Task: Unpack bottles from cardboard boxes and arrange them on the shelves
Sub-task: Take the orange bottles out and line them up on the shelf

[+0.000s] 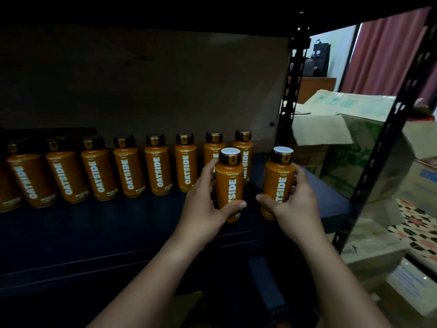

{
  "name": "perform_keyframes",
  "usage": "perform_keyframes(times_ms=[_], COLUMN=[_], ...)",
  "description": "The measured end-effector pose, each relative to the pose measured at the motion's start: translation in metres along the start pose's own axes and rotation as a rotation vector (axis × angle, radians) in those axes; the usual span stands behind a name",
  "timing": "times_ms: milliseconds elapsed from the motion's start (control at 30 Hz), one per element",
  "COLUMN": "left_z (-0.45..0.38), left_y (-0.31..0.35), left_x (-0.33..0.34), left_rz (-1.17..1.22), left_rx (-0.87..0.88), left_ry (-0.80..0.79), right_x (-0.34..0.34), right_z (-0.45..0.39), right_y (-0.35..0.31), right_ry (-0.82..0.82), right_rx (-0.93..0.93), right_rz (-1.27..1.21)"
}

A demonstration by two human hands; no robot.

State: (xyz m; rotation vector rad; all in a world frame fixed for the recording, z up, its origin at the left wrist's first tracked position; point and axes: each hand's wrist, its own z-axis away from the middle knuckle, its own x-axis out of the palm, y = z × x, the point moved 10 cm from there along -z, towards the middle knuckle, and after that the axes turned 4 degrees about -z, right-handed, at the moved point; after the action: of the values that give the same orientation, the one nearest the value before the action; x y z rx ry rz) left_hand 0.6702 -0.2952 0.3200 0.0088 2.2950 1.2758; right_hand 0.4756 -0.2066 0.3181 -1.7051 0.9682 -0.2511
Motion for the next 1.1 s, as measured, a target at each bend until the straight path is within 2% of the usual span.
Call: perform_keyframes(times_ms=[400,600,700,767,900,1100], left_z=[-0.034,-0.04,-0.045,-0.051,-0.063,-0.087], left_y=[0.028,0.033,0.054,0.077,0.107,0.116], left_x=[0.071,0.075,0.058,0.045,0.047,0.062], left_rz=[0.002,-0.038,-0.098,-0.246,-0.759,-0.841], left_rx=[0.062,0.063,0.13,0.234,0.487,0.524], left_ry=[-0.072,-0.122,-0.096,-0.106,-0.184,-0.206], right_x=[-0.041,-0.045,-0.047,-0.048,-0.051,-0.049], right_z=[-0.013,-0.008,-0.005,-0.003,-0.004,-0.014], right_y=[0.021,0.019,0.013,0.011,0.009,0.013], right_ry=[0.078,0.077,0.093,0.099,0.113,0.136], right_rx=[-0.009,-0.024,-0.038,-0.049,-0.056,-0.071], right_rz=[0.033,0.099,0.151,0.167,0.174,0.16])
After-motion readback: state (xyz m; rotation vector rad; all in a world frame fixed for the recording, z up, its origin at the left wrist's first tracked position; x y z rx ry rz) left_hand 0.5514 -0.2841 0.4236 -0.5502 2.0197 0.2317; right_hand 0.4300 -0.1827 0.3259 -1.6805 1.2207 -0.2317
